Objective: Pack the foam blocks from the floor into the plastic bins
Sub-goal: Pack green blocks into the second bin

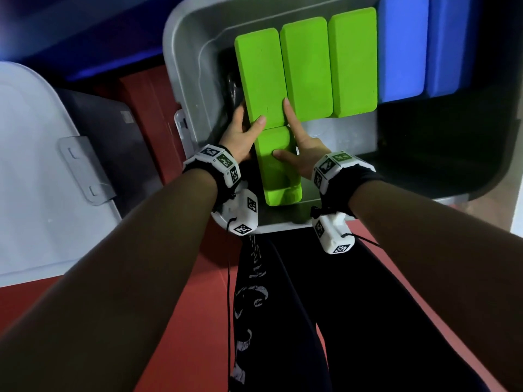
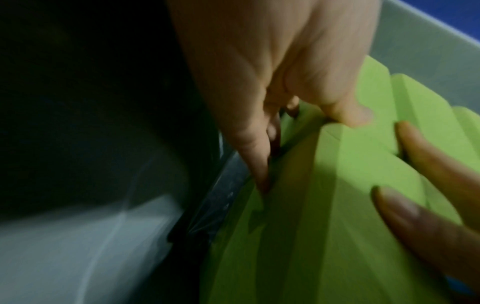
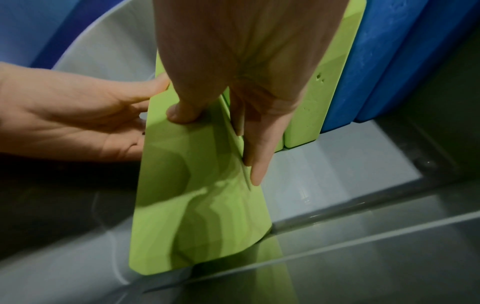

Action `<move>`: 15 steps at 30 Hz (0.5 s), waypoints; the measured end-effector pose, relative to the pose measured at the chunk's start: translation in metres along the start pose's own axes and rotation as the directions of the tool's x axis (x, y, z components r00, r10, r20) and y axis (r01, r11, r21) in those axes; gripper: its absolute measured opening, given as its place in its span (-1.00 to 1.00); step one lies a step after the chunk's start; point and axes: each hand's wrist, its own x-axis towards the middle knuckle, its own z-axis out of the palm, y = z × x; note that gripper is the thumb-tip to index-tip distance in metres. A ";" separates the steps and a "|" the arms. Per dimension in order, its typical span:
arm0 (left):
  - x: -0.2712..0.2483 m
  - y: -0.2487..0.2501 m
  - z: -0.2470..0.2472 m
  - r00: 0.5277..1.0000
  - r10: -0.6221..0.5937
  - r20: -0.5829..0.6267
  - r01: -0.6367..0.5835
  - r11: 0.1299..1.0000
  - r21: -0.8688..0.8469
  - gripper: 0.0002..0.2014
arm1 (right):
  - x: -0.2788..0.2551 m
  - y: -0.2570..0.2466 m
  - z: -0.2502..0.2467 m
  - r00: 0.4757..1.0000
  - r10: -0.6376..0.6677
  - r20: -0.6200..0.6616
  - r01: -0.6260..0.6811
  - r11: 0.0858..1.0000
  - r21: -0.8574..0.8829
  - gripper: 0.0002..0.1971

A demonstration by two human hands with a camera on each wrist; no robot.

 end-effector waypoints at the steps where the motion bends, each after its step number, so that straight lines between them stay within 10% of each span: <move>1: 0.000 0.000 -0.001 1.000 -0.008 0.003 0.008 1.000 0.000 -0.05 | 0.001 0.002 -0.001 1.000 -0.016 0.008 0.016 1.000 -0.009 -0.07; 15: -0.006 0.005 0.002 0.999 0.049 -0.010 -0.045 0.974 0.220 -0.27 | 0.008 0.004 -0.004 0.999 -0.047 0.020 0.048 0.998 -0.046 -0.05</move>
